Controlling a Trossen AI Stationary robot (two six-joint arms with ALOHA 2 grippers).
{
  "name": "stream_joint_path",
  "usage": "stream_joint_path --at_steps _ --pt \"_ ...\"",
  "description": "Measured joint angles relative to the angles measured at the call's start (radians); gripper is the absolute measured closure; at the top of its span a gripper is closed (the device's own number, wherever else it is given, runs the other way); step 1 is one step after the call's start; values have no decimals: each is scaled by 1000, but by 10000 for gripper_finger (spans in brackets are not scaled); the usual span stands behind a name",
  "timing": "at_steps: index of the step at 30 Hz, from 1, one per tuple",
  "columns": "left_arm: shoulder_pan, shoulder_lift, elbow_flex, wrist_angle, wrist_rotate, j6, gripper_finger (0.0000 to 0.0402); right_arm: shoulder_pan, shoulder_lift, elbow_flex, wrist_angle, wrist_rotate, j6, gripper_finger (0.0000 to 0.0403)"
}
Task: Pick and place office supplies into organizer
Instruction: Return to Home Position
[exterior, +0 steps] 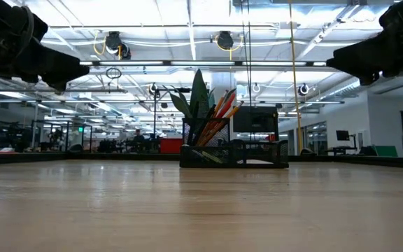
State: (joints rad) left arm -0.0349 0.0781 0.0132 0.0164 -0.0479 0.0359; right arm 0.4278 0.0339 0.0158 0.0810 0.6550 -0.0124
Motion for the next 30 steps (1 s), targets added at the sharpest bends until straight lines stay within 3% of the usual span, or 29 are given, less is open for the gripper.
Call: stream_joint_path --at_steps 4,10,30 --pt "2 -4 0 -2 -1 13 206 0 -16 0 -6 25 -20 228" --pt "48 65 0 -2 -17 -18 206 -1 -11 -1 -9 218 32 230" --pt "61 138 -3 43 -54 -72 206 -1 -10 -1 18 208 19 231"
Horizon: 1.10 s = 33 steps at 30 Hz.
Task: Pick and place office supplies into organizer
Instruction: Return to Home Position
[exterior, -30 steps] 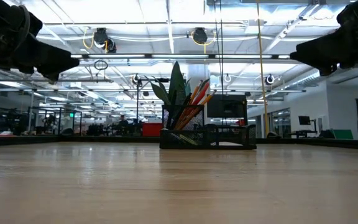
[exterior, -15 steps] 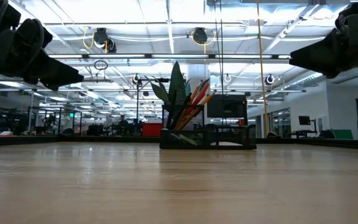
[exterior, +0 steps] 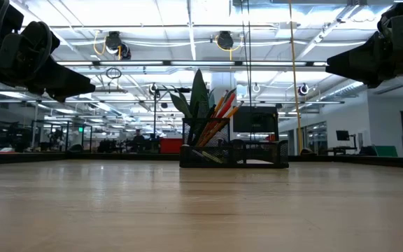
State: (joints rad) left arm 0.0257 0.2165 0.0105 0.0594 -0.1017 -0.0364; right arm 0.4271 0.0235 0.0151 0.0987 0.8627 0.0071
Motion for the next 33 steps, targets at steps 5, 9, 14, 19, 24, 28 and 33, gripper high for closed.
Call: stream_joint_path --at_steps 5,9,14,19,24,28,33 --pt "0 0 0 2 0 0 206 0 0 0 1 0 0 231" --pt "0 0 0 2 0 -1 206 0 0 0 1 0 0 230" --pt "0 0 0 3 0 -1 206 0 0 0 1 0 0 228" --pt "0 0 0 3 0 -1 206 0 0 0 1 0 0 231" --pt "0 0 0 3 1 -2 206 0 0 0 1 0 0 228" --pt "0 0 0 3 1 -2 206 0 0 0 1 0 0 228" --pt "0 0 0 4 1 -2 206 0 0 0 1 0 0 233"
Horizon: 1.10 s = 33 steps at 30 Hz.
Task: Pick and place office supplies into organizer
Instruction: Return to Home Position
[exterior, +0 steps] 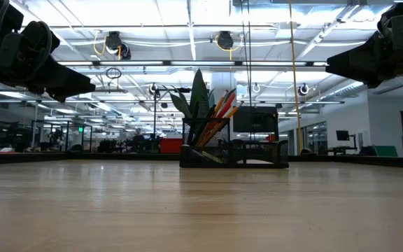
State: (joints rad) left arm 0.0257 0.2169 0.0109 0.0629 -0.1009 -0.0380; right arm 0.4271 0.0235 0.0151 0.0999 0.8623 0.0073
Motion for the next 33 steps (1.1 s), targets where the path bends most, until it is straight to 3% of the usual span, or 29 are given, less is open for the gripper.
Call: stream_joint_path --at_steps 33 --pt "0 0 0 1 1 0 206 0 0 0 0 0 0 229"
